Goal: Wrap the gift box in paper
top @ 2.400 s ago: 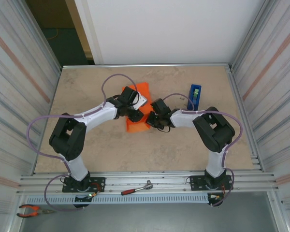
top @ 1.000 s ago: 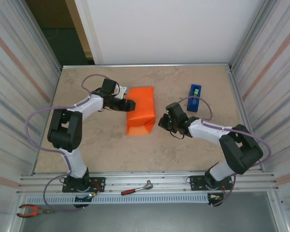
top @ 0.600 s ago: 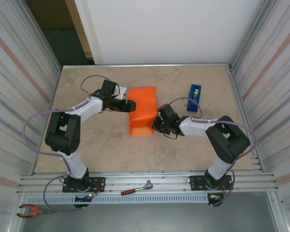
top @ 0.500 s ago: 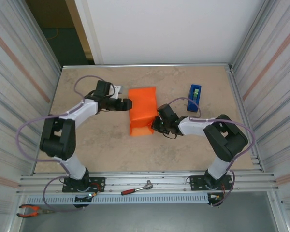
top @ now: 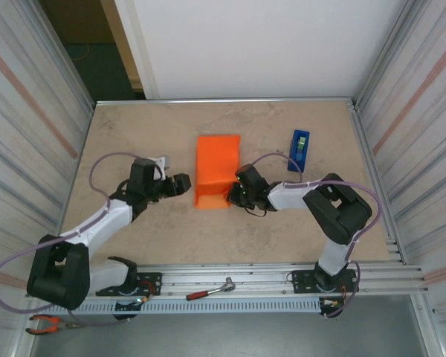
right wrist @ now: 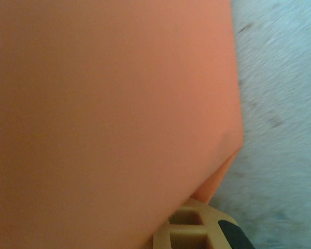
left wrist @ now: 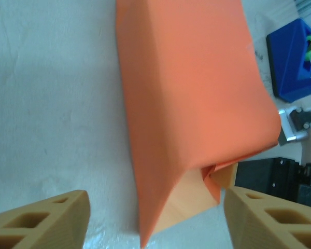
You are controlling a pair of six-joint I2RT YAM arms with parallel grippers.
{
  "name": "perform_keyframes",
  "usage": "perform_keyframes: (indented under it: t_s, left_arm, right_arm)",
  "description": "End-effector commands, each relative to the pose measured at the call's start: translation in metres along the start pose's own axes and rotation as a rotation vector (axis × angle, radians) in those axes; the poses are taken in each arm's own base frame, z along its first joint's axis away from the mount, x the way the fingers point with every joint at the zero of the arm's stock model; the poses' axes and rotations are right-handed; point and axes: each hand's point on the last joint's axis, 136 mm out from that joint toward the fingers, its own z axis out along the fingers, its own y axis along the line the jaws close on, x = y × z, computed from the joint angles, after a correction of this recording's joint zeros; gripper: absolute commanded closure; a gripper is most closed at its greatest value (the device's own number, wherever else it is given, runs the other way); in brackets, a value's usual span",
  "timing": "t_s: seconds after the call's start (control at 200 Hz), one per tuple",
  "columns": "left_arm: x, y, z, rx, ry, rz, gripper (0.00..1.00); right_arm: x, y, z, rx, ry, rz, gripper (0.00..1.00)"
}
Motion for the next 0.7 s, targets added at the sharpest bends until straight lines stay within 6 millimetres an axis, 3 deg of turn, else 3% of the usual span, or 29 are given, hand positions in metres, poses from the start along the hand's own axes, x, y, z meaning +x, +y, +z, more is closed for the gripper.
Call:
perform_keyframes:
  t_s: [0.0,0.065,0.251,0.691]
  left_arm:
    - [-0.003,-0.003,-0.003,0.009,-0.075,0.003,0.36]
    - [0.004,-0.004,0.000,0.014,-0.064,0.015,0.40]
    - [0.019,-0.005,0.014,-0.068,-0.039,0.129,0.41]
    - [0.024,-0.008,0.045,-0.189,-0.015,0.237,0.57]
  right_arm:
    - [0.009,-0.002,0.007,0.020,0.008,0.017,1.00]
    - [0.008,0.001,0.003,0.016,0.003,0.014,1.00]
    - [0.001,0.009,-0.012,0.011,-0.025,-0.009,1.00]
    - [-0.003,0.004,-0.018,0.027,-0.041,-0.012,1.00]
